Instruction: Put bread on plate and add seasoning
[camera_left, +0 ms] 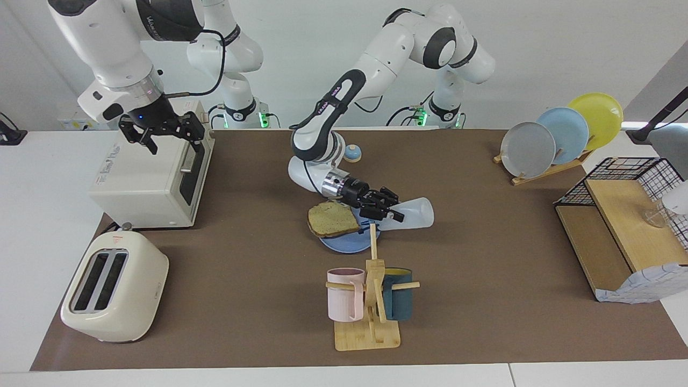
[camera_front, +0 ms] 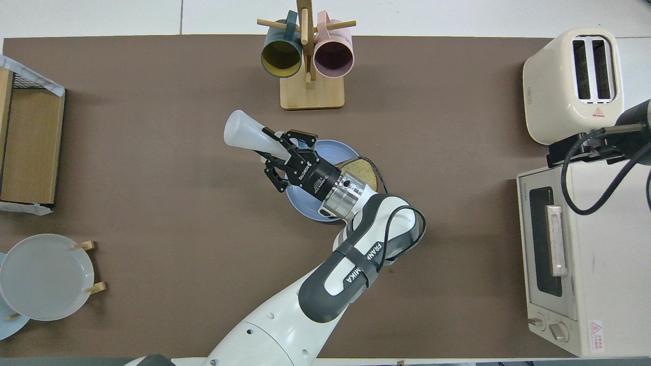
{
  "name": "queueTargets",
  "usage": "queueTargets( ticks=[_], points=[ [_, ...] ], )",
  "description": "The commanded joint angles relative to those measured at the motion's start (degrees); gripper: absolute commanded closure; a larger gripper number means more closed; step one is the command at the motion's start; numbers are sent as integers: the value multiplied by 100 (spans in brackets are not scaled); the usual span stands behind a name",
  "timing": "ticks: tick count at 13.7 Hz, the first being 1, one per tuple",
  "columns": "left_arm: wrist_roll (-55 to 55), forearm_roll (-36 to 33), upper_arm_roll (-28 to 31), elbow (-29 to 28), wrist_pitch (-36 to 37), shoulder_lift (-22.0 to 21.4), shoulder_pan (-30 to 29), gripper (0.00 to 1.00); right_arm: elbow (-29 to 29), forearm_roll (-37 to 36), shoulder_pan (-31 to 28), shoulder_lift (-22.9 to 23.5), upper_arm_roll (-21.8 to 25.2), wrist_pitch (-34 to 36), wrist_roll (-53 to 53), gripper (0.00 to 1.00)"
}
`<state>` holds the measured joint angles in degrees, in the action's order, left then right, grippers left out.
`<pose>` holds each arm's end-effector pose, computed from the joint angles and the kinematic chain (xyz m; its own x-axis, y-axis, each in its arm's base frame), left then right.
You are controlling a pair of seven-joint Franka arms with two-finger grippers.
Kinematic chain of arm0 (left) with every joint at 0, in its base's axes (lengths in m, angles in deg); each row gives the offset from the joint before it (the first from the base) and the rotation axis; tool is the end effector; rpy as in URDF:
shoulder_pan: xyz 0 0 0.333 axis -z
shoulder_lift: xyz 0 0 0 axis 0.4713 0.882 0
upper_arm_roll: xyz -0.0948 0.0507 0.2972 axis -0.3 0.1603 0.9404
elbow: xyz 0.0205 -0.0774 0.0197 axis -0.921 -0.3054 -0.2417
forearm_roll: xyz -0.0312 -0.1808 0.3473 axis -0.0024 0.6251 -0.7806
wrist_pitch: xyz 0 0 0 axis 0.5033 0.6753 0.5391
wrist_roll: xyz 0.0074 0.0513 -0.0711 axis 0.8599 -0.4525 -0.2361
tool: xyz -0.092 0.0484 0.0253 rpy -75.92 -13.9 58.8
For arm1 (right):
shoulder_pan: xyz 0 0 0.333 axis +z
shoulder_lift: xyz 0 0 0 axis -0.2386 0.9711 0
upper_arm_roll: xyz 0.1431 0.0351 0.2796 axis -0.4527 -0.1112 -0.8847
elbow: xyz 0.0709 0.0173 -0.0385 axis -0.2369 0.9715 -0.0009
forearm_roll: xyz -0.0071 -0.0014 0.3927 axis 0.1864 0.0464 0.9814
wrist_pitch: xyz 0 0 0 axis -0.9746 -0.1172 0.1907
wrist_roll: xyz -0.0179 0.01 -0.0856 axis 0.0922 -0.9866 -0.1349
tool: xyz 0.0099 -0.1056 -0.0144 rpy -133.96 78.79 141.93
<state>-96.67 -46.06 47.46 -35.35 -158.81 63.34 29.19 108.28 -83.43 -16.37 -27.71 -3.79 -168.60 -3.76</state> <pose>0.4763 -0.4735 0.2806 0.3802 -0.1915 -0.9049 -0.6765 0.6096 -0.4133 0.5498 0.0103 0.6077 0.9973 0.0329 -0.0659 0.0331 -0.9995 0.0014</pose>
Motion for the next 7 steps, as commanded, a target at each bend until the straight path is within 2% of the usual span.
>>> queueTargets(
  ticks=[1, 4, 7],
  points=[
    [-57, 214, 38, -42, 128, -136, 516, 100, -69, 128, -104, 19, -45, 120, -168, 0],
    [-48, 373, 38, -42, 208, -145, 764, 100, -69, 128, -104, 19, -45, 120, -168, 0],
    [-48, 320, 46, -42, 94, -136, 545, 100, -61, 128, -104, 10, -45, 129, -168, 0]
  ],
)
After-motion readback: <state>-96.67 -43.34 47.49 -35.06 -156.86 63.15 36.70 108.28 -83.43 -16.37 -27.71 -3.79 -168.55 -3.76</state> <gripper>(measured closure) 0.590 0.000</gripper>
